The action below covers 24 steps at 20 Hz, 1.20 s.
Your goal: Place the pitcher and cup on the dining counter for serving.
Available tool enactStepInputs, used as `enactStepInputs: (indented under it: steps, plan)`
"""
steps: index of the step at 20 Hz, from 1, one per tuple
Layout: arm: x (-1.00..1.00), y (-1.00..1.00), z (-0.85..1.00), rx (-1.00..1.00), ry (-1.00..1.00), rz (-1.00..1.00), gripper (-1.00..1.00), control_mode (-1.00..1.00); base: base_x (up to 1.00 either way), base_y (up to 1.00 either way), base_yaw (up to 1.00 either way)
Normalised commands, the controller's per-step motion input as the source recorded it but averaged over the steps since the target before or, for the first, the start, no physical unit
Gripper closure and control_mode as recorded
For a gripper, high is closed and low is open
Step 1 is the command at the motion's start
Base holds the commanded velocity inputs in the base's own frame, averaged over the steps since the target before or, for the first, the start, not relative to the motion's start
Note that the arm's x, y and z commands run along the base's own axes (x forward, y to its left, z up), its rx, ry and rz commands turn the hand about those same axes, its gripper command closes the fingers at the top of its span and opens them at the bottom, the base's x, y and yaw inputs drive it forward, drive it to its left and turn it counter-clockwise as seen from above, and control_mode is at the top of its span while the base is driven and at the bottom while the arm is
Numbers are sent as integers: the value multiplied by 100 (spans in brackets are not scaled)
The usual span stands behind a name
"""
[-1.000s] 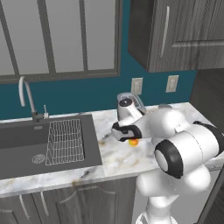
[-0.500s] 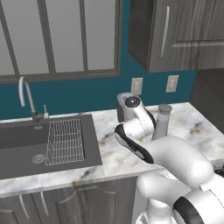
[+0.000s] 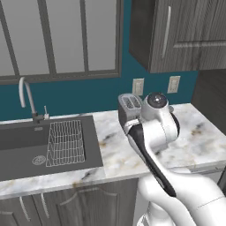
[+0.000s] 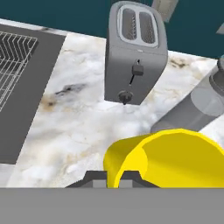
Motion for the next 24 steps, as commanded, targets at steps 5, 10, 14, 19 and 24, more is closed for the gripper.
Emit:
enactStepInputs:
  steps: [5,10,14,19,24]
  plan:
    - [-53,-5,83,6,0,19,100,-100,0,0,0]
    - [-7,0,30,0,0,12,100,-100,0,0,0]
    - [-5,0,0,0,-1,0,100,-100,0,0,0]
    - [0,0,0,0,0,0,100,100,-80,0,23]
    - [0,0,0,0,0,0,100,100,-93,0,54]
